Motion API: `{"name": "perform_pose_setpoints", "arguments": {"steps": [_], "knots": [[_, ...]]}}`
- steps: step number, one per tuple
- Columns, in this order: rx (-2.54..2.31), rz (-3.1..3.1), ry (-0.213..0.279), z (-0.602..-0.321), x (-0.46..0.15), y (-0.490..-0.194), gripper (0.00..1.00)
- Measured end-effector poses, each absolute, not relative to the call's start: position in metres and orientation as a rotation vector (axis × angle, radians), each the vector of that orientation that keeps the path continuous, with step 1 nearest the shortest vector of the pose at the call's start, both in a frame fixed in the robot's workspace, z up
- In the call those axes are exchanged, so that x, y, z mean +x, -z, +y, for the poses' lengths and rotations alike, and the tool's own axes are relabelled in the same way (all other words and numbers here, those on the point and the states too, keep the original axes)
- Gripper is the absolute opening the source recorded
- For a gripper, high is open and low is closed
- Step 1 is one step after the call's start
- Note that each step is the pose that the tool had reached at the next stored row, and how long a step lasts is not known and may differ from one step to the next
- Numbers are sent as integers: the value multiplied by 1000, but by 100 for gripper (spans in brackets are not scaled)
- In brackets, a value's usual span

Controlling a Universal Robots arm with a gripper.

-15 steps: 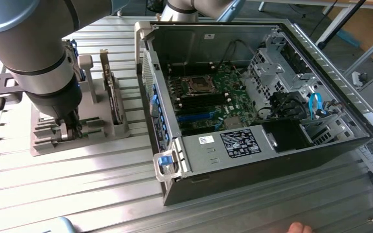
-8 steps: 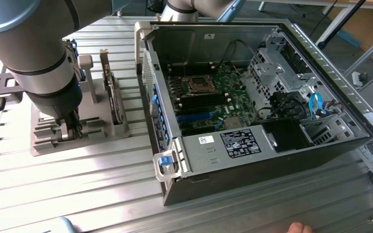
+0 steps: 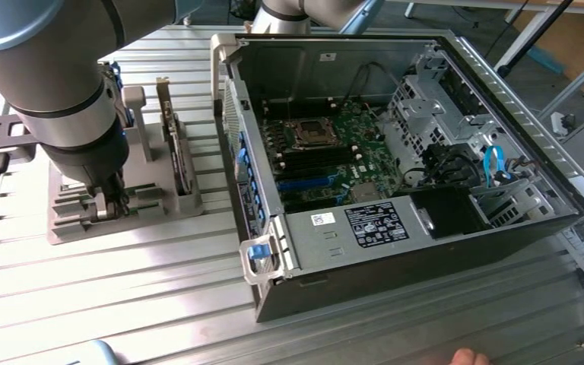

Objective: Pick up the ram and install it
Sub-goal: 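Pick up the ram and move it above insertion slot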

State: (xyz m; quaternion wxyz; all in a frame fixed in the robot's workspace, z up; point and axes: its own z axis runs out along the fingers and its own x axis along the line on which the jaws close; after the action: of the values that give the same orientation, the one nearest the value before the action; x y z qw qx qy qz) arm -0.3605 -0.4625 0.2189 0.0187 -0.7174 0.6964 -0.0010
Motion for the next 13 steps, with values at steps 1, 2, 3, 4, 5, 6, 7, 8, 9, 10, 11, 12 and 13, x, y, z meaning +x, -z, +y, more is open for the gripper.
{"name": "perform_pose_setpoints", "arguments": {"steps": [1, 2, 3, 4, 5, 6, 7, 8, 9, 10, 11, 12, 13], "knots": [[-2227, 2162, 3, -463, -360, -219, 24], [-2227, 2162, 3, -463, -360, -218, 24], [-2227, 2162, 3, -463, -360, -218, 24], [-2227, 2162, 3, -463, -360, -218, 24], [-2227, 2162, 3, -463, -360, -217, 24], [-2227, 2162, 3, -463, -360, -217, 24], [-2227, 2162, 3, -463, -360, -216, 24], [-2227, 2162, 3, -463, -360, -215, 24], [-2227, 2162, 3, -463, -360, -215, 24], [-2227, 2162, 3, -463, -360, -214, 24], [-2227, 2162, 3, -463, -361, -214, 24], [-2227, 2162, 3, -463, -361, -214, 24], [-2227, 2162, 3, -463, -361, -214, 24]]}}
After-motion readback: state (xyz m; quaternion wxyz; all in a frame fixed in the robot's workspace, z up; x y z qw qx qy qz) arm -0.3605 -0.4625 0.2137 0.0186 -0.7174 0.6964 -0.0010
